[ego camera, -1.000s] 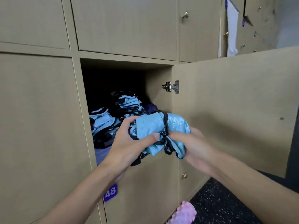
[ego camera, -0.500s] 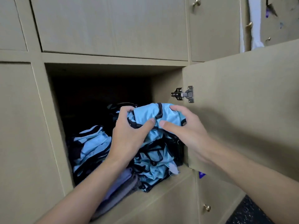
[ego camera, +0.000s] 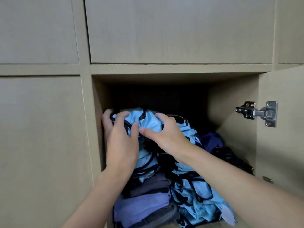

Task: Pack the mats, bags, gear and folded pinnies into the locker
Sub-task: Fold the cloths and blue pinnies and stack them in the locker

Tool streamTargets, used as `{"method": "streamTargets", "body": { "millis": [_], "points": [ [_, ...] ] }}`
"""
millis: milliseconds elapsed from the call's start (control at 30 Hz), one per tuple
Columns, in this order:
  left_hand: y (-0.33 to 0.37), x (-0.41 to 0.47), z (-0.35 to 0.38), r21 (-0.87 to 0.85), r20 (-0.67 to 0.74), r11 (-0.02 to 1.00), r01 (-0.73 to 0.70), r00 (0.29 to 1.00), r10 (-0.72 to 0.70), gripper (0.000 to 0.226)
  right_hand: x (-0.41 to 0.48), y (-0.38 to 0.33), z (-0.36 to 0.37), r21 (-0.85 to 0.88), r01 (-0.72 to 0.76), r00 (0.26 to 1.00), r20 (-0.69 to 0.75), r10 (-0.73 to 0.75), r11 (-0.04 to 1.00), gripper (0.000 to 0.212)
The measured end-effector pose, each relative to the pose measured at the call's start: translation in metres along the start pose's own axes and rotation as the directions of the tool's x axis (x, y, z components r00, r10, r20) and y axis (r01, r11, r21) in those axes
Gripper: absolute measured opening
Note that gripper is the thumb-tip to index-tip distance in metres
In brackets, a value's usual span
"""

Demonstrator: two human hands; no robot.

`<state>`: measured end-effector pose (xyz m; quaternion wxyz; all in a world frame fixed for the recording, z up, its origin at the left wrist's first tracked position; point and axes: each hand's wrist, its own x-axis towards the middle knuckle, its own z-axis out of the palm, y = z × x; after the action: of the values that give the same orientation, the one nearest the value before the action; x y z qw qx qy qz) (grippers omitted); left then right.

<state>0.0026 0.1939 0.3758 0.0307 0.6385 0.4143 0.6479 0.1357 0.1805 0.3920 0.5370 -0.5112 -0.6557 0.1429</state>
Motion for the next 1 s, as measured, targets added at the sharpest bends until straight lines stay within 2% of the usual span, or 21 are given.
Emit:
{"method": "streamTargets", "body": {
  "millis": [100, 167, 267, 333, 433, 533, 667, 900, 1000],
  "points": [
    [-0.013, -0.004, 0.005, 0.152, 0.073, 0.988, 0.029, 0.996, -0.041, 0.035, 0.007, 0.012, 0.011, -0.201, 0.087, 0.994, 0.080, -0.072, 0.976, 0.077],
    [-0.016, -0.004, 0.008, 0.234, 0.117, 0.971, 0.054, 0.990, -0.083, 0.038, 0.006, 0.021, 0.012, -0.312, 0.173, 0.984, 0.089, -0.152, 0.934, 0.069],
    [-0.016, -0.003, 0.013, 0.424, 0.161, 0.903, 0.066, 0.976, -0.148, 0.051, 0.003, 0.031, 0.011, -0.554, 0.327, 0.939, 0.096, -0.331, 0.766, 0.054],
    [-0.016, -0.002, 0.017, 0.561, 0.193, 0.828, 0.008, 0.971, -0.140, 0.062, 0.006, 0.035, 0.012, -0.665, 0.354, 0.930, 0.176, -0.323, 0.658, 0.052],
    [-0.020, 0.000, 0.022, 0.661, 0.244, 0.747, -0.069, 0.962, -0.127, 0.067, 0.009, 0.041, 0.012, -0.646, 0.346, 0.938, 0.255, -0.234, 0.681, 0.060],
    [-0.025, 0.002, 0.024, 0.666, 0.292, 0.738, -0.107, 0.948, -0.126, 0.063, 0.008, 0.049, 0.007, -0.624, 0.334, 0.942, 0.247, -0.227, 0.706, 0.073],
    [-0.034, 0.000, 0.025, 0.702, 0.317, 0.692, -0.169, 0.944, -0.092, 0.057, 0.006, 0.055, 0.006, -0.643, 0.336, 0.940, 0.267, -0.210, 0.688, 0.075],
    [-0.033, -0.004, 0.019, 0.626, 0.320, 0.760, -0.175, 0.946, -0.045, 0.062, 0.004, 0.052, 0.004, -0.630, 0.328, 0.944, 0.240, -0.225, 0.704, 0.073],
    [-0.028, -0.004, 0.016, 0.646, 0.327, 0.736, -0.201, 0.945, -0.029, 0.064, 0.002, 0.049, 0.002, -0.634, 0.327, 0.945, 0.231, -0.232, 0.701, 0.072]
  ]
}}
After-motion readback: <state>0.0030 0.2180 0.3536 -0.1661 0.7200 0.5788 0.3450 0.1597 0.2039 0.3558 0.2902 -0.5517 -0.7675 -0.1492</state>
